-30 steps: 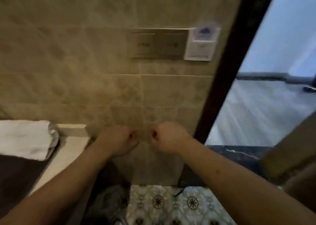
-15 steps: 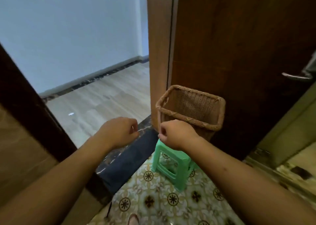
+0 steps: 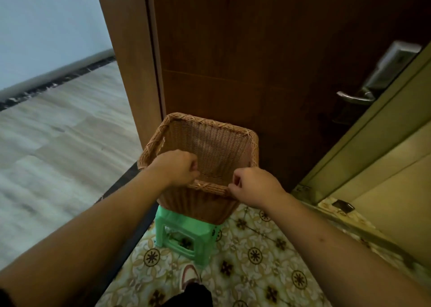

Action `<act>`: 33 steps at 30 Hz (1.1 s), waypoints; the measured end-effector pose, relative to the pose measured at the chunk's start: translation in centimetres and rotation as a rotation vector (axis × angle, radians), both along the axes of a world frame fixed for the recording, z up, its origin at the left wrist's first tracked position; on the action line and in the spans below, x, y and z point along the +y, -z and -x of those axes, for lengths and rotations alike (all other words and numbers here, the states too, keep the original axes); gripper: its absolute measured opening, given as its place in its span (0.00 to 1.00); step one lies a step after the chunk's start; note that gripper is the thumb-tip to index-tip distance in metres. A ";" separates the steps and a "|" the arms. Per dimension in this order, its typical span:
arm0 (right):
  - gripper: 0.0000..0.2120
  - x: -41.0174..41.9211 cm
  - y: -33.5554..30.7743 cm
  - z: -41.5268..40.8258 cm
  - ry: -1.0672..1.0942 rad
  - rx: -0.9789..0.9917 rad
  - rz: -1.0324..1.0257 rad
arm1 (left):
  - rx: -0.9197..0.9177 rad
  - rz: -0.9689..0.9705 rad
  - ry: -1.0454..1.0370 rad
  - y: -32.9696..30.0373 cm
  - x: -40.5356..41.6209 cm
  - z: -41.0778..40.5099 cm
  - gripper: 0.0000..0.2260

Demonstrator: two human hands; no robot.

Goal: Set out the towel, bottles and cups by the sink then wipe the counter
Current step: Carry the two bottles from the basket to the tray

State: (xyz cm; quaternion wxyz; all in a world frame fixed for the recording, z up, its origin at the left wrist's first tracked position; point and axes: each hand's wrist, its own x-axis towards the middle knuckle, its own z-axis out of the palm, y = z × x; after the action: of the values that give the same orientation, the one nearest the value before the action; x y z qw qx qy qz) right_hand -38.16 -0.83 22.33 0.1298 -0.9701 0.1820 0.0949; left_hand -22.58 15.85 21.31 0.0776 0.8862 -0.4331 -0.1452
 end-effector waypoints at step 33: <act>0.19 -11.3 24.8 -20.3 -0.545 0.897 -0.075 | 0.591 -0.632 0.308 21.1 -15.1 -10.7 0.19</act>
State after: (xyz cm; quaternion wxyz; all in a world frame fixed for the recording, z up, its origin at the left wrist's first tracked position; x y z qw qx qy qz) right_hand -17.88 -12.11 -2.51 0.0443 -0.8410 -0.0426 0.5375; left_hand -11.85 0.75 0.19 -0.0986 0.7123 -0.4534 -0.5266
